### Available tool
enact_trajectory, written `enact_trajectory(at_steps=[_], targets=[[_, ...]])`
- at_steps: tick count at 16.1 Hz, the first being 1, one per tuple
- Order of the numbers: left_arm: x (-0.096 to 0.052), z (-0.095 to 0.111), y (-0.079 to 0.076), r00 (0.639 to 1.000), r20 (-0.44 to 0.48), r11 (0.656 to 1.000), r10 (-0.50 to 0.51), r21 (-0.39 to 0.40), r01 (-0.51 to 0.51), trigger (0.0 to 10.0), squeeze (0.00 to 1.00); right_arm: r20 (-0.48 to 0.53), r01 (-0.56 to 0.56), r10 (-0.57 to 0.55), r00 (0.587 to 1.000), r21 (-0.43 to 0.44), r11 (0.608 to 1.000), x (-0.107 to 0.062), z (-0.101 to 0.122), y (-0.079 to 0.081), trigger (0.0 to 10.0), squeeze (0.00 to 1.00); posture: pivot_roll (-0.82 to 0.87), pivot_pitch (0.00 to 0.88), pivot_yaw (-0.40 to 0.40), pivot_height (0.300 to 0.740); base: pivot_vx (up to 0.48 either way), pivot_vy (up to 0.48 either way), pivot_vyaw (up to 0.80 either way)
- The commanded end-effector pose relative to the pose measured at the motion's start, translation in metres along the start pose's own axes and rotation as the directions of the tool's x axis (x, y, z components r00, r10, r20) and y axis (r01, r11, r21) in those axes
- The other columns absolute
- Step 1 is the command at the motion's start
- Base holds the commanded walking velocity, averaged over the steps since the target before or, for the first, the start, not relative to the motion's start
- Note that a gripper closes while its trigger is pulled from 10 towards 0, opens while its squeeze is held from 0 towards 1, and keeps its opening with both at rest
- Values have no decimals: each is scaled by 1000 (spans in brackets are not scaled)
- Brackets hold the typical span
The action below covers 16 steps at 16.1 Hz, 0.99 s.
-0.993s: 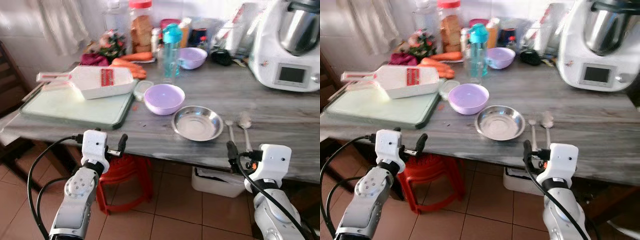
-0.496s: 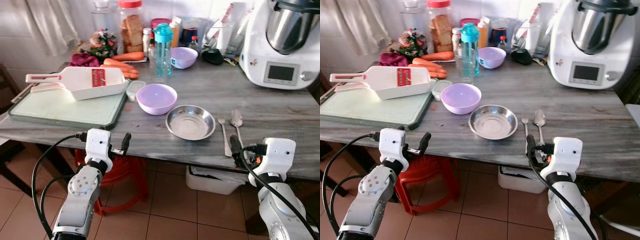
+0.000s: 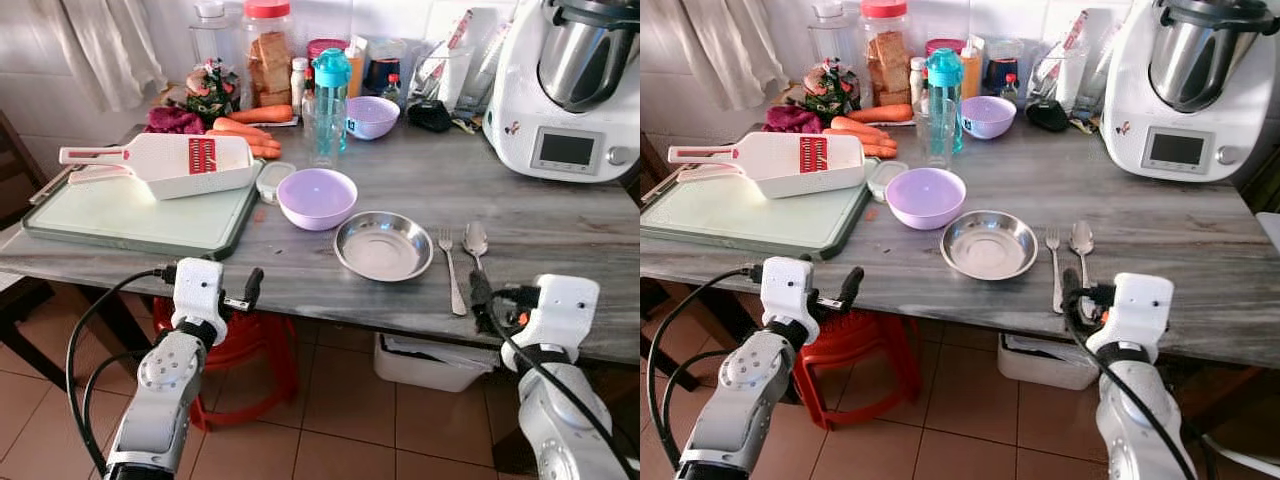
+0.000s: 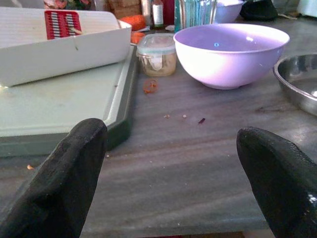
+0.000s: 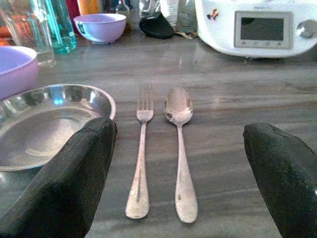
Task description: Setting the table
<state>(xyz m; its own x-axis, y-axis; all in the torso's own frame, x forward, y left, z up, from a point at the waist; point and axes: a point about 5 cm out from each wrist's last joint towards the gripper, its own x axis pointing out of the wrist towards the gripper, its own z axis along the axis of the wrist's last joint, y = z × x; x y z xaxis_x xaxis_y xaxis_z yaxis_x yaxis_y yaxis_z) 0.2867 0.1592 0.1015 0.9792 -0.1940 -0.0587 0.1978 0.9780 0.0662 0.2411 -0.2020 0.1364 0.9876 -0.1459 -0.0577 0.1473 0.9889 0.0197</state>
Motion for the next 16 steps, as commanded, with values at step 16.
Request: enact_trajectory(at_steps=[16], targets=[[2,4,-7,999,-6,999,-44,23,44,10000,0,-2,-5,5,1000,17,1000,8,3,7,10000,0,-58,0,35,740,-342,0,0]])
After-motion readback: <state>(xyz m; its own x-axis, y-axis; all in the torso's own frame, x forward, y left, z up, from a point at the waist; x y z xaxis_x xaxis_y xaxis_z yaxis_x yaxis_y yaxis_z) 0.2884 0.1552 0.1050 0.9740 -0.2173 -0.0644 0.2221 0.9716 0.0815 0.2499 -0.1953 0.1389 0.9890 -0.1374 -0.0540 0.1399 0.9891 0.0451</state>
